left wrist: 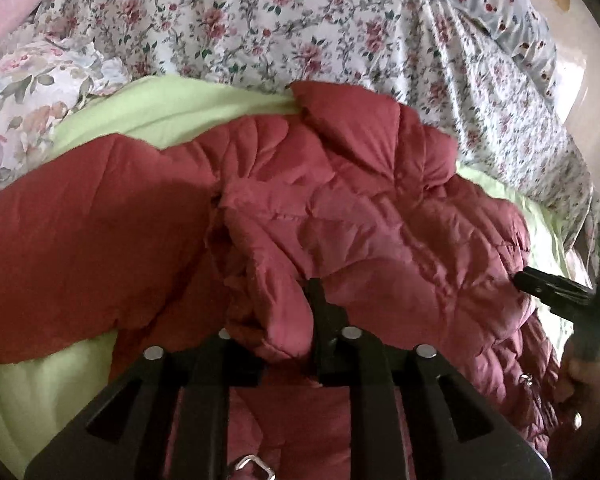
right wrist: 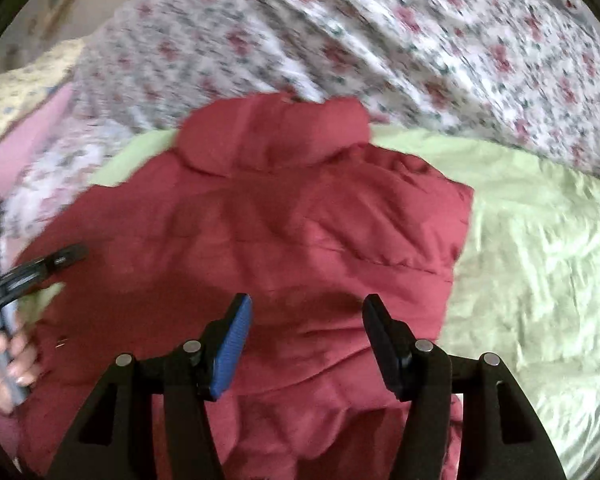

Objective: Fold large clothes

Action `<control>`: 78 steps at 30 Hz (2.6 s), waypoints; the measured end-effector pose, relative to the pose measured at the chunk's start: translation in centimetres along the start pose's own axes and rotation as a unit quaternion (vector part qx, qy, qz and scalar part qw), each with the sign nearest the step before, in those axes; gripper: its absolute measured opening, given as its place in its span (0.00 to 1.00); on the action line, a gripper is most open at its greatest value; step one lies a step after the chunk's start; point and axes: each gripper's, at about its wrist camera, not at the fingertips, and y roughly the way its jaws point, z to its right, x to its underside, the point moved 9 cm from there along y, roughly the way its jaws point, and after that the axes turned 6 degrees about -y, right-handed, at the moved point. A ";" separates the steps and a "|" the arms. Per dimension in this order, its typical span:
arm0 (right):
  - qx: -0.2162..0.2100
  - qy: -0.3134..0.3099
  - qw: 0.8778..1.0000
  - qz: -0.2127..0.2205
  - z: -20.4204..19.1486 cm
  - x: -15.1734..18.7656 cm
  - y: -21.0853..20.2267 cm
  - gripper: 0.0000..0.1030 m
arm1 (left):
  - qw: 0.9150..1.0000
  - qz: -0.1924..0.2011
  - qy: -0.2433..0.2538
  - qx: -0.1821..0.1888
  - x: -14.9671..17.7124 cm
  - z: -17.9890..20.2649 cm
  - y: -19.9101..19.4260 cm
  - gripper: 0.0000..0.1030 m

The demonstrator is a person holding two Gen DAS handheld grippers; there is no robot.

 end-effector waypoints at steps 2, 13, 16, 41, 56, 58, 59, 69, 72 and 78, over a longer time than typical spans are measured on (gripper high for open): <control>0.008 0.021 1.000 -0.021 0.9 0.9 1.4 0.58 | 1.000 -0.006 -0.008 -0.004 0.5 -0.9 -0.5 0.31; 0.052 0.047 0.997 -0.030 2.8 2.1 3.2 0.59 | 0.998 0.006 0.024 0.058 -0.6 3.1 -3.4 0.40; 0.057 0.053 0.997 -0.031 3.1 2.2 3.3 0.60 | 0.998 -0.028 0.056 0.021 0.9 4.2 -0.1 0.40; 0.062 0.024 0.997 -0.050 0.4 2.8 3.7 0.66 | 0.997 -0.078 0.014 0.006 3.1 1.4 3.2 0.40; -0.003 0.035 0.999 -0.024 -4.4 4.5 -3.6 0.70 | 0.993 -0.068 -0.072 -0.059 4.6 -5.9 -3.6 0.66; -0.012 0.036 0.999 -0.028 -5.2 5.3 -4.2 0.70 | 0.992 -0.069 -0.092 -0.058 5.1 -7.2 -4.4 0.66; -0.016 0.037 0.999 -0.030 -5.5 5.8 -4.4 0.70 | 0.990 -0.068 -0.105 -0.058 5.4 -8.0 -4.9 0.66; -0.042 0.036 0.998 -0.041 -8.3 9.0 -6.4 0.70 | 0.971 -0.012 -0.237 -0.036 6.4 -16.0 -9.8 0.66; -0.046 0.034 0.998 -0.039 -8.7 9.2 -6.8 0.71 | 0.961 0.004 -0.275 -0.044 6.9 -19.2 -10.9 0.66; -0.052 0.034 0.997 -0.039 -9.5 9.5 -7.1 0.71 | 0.943 0.022 -0.326 -0.067 8.5 -23.6 -12.1 0.66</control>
